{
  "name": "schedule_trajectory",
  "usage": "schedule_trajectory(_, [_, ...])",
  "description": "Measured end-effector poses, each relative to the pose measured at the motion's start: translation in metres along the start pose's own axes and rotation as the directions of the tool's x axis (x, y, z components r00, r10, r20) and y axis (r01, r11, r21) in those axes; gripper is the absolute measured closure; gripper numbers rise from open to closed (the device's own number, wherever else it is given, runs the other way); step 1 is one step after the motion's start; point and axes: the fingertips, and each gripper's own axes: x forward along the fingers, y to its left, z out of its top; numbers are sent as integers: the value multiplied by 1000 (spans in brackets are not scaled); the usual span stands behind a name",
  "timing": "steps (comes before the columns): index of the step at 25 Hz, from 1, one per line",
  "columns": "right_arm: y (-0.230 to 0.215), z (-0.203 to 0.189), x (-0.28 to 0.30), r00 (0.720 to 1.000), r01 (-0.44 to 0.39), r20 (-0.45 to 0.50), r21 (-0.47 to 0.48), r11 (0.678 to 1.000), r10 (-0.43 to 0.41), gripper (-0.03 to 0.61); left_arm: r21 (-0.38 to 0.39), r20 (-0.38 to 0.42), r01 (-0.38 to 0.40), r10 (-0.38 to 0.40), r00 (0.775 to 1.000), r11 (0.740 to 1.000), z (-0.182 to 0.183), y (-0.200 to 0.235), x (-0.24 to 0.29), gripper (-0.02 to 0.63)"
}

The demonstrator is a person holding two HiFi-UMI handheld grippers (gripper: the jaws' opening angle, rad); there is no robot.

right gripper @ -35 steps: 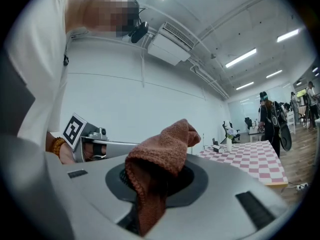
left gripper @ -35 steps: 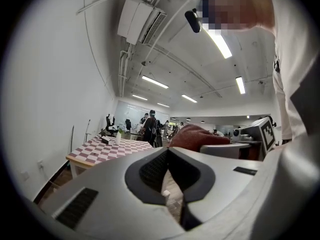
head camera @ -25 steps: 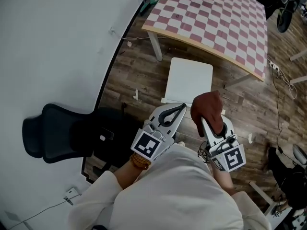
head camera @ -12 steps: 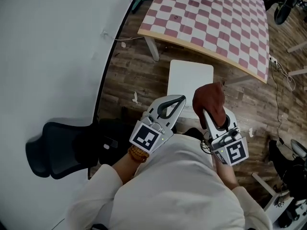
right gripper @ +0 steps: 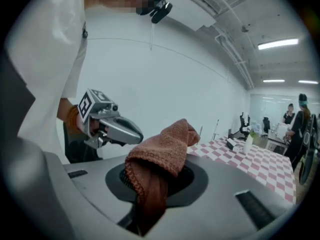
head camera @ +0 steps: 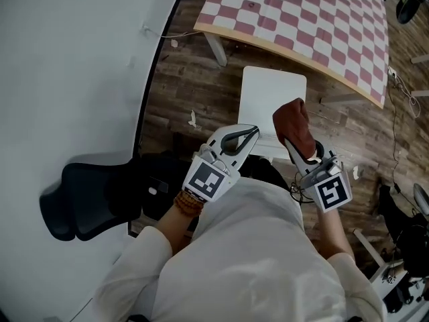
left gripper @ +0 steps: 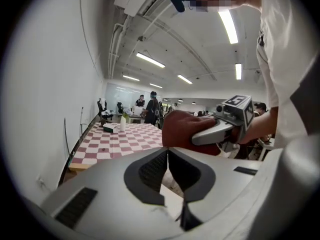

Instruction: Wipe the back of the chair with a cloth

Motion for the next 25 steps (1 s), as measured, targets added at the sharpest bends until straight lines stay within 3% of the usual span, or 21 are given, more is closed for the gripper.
schedule_trajectory(3, [1,-20,25,994,-102,-51,-72,992,99,482,18,-98,33,-31,995,999,-29,0,2,563])
schedule_trajectory(5, [2,-42,44,976,-206,-110,-200,958,187,482,27,-152,56,-51,987,998,-49,-1,8,560])
schedule_trajectory(8, [11,-88,65,917,-380,-271,-358,853,294,482,-16,-215,73,-75,974,997,-77,-8,14,547])
schedule_trajectory(11, [23,-134,84,831,-536,-425,-441,720,359,482,-55,-287,93,-105,952,994,-105,-16,18,527])
schedule_trajectory(14, [33,-176,102,737,-664,-550,-480,573,393,482,-76,-353,127,-146,924,989,-129,-20,21,503])
schedule_trajectory(17, [41,-215,118,647,-758,-631,-471,451,428,482,-90,-417,164,-187,890,982,-152,-23,25,487])
schedule_trajectory(21, [50,-272,136,536,-843,-714,-430,322,450,482,-88,-499,207,-223,837,974,-180,-26,28,465])
schedule_trajectory(25, [59,-313,151,451,-893,-762,-391,224,465,482,-98,-538,242,-256,803,965,-196,-32,32,465])
